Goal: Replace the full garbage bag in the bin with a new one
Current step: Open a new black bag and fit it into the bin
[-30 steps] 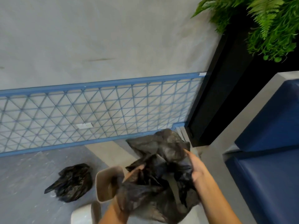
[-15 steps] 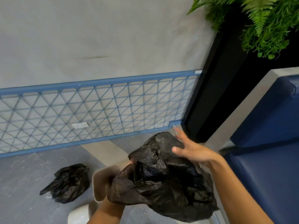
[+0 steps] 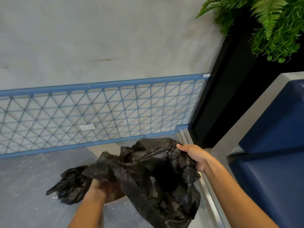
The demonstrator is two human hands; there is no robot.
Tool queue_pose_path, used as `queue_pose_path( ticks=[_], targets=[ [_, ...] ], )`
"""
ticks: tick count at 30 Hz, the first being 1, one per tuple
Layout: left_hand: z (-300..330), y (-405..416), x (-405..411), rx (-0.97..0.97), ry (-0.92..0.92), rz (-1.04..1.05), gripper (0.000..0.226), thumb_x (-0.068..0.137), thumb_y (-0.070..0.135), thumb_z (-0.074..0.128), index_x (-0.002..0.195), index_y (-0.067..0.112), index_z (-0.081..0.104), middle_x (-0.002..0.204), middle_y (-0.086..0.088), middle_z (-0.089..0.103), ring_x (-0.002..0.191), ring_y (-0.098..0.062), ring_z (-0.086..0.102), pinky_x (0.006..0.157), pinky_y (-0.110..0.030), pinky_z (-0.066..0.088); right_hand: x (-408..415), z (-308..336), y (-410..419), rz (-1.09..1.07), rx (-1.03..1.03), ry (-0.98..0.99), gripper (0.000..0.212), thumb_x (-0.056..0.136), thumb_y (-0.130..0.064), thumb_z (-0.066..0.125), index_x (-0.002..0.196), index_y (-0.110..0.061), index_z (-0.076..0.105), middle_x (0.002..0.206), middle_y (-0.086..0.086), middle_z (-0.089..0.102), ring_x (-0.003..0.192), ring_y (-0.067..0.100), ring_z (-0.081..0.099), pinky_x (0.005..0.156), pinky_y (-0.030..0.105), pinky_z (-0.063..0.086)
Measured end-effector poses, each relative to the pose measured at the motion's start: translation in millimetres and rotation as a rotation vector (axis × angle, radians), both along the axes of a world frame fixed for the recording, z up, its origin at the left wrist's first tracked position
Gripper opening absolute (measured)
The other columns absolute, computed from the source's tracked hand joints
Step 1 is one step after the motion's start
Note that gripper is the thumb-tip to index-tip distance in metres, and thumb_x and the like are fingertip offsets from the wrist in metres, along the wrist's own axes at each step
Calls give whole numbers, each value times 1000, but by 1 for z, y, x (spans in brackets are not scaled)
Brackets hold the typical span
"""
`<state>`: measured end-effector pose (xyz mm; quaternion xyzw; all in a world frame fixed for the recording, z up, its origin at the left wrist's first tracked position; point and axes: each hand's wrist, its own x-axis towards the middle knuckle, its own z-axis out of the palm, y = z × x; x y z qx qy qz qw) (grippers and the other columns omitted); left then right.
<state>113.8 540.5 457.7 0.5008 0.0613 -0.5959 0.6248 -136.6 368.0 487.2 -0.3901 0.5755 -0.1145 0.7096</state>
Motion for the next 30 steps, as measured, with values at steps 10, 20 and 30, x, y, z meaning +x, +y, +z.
queue_pose_path(
  ticks=[10,20,30],
  targets=[
    [31,2,-72,68,51,-413,70,64,57,61,125,22,58,117,-7,69,118,-32,56,103,-64,33,8,-2,44,-249,-322,-132,29,98,-26,45,93,-10,70,92,10,75,87,23,71,79,34,55],
    [25,-13,-62,11,266,-78,42,86,25,47,73,-6,73,73,-24,72,58,-37,70,44,-45,56,-59,-19,61,-711,40,-640,27,58,-41,67,62,-16,78,72,8,75,63,22,73,48,35,58],
    [21,-21,-85,-21,324,-45,51,90,38,44,89,-3,73,83,-26,72,65,-41,70,49,-50,56,-81,-74,117,-950,364,-558,104,53,-82,44,141,-26,38,149,12,36,141,40,20,90,61,29]
  ],
)
